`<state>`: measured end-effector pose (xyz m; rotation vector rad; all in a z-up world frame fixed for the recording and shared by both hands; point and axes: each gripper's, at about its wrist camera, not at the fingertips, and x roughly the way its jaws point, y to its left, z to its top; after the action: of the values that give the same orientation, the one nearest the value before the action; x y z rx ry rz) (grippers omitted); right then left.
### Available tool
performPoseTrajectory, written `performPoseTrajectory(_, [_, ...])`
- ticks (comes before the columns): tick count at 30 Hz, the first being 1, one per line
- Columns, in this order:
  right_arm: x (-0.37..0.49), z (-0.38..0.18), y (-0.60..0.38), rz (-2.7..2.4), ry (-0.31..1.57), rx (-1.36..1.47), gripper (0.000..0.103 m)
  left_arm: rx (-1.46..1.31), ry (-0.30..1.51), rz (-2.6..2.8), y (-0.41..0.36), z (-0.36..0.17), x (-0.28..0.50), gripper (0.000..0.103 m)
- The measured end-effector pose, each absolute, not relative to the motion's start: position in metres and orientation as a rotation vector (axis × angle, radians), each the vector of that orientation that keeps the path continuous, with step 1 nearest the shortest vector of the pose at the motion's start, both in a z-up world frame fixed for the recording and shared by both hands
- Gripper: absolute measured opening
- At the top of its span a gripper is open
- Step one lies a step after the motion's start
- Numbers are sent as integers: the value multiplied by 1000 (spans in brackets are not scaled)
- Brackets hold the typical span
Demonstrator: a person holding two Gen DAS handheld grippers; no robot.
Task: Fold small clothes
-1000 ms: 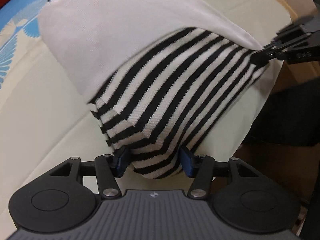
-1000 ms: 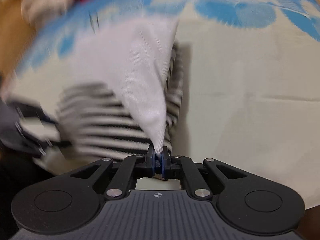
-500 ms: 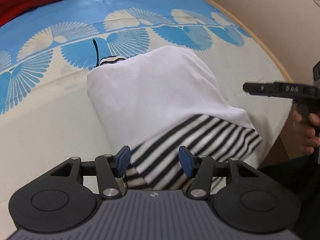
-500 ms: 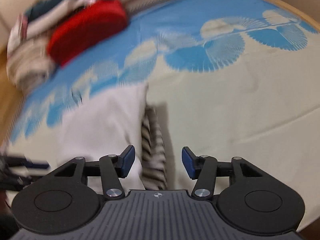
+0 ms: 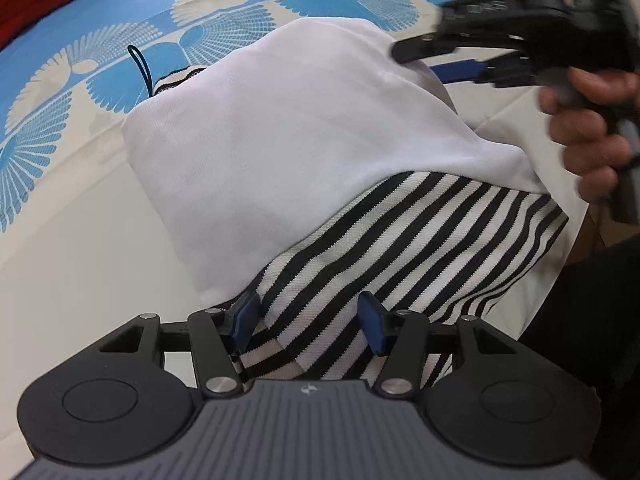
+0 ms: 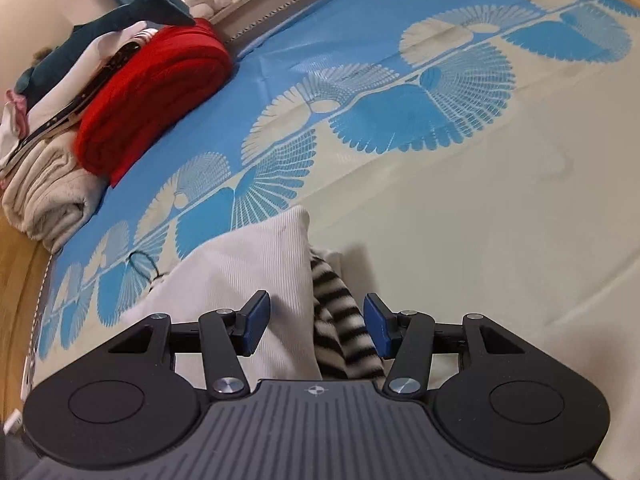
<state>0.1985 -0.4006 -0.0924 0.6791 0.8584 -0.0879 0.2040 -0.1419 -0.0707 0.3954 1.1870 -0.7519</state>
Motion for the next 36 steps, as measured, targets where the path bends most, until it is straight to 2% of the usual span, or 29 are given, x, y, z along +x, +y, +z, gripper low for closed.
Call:
performPoseTrajectory(1, [203, -96, -399, -85, 862, 690, 53, 387, 1190, -753, -140, -71, 206, 59])
performPoseTrajectory(3, [211, -100, -396, -57, 859, 714, 34, 366, 1197, -753, -137, -70, 209, 59])
performPoseTrajectory(4, [213, -100, -394, -39, 848, 720, 5, 356, 1198, -754, -137, -69, 212, 59])
performPoseTrajectory(7, [212, -85, -391, -40, 740, 699, 3, 334, 1191, -756, -135, -65, 213, 59])
performPoseTrajectory(10, [203, -75, -405, -165, 640, 700, 2, 281, 1175, -781, -133, -58, 215, 63])
performPoseTrajectory(13, [214, -95, -405, -270, 795, 623, 2, 299, 1180, -776, -135, -60, 213, 63])
performPoseTrajectory(15, [218, -101, -399, -255, 834, 594, 3, 329, 1195, -761, -136, -65, 212, 63])
performPoseTrajectory(16, [219, -100, -395, -249, 843, 564, 5, 331, 1198, -757, -135, -66, 212, 63])
performPoseTrajectory(20, [202, -80, -394, -282, 783, 544, 23, 288, 1203, -751, -127, -61, 213, 63])
performPoseTrajectory(24, [177, -54, -394, -107, 705, 521, 23, 263, 1166, -764, -120, -50, 210, 63])
performPoseTrajectory(28, [161, -56, -365, 209, 831, 409, 23, 210, 1158, -774, -116, -43, 210, 63])
performPoseTrajectory(32, [152, -107, -353, 148, 1171, 184, 22, 234, 1208, -745, -123, -55, 212, 63])
performPoseTrajectory(36, [144, -107, -372, 131, 1175, 267, 25, 240, 1254, -708, -126, -64, 216, 63])
